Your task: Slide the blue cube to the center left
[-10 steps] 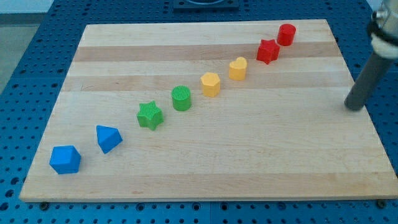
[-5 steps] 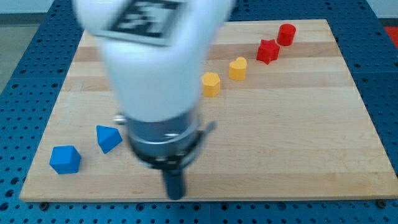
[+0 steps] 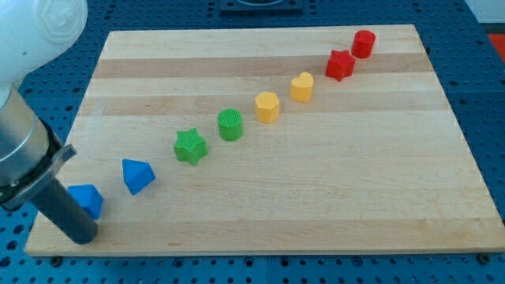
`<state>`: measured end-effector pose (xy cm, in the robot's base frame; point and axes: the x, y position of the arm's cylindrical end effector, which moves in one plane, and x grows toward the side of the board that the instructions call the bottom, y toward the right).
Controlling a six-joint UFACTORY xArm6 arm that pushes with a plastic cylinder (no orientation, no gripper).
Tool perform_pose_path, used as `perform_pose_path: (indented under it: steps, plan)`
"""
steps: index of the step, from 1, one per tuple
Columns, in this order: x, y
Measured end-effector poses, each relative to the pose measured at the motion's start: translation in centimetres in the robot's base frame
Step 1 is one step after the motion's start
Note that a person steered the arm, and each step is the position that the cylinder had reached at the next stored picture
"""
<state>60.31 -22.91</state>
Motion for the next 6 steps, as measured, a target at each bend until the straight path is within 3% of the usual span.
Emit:
perform_pose_path:
  steps: [3,6]
  plan:
    - [-3.3,-1.5]
    - [-14.3,-1.1]
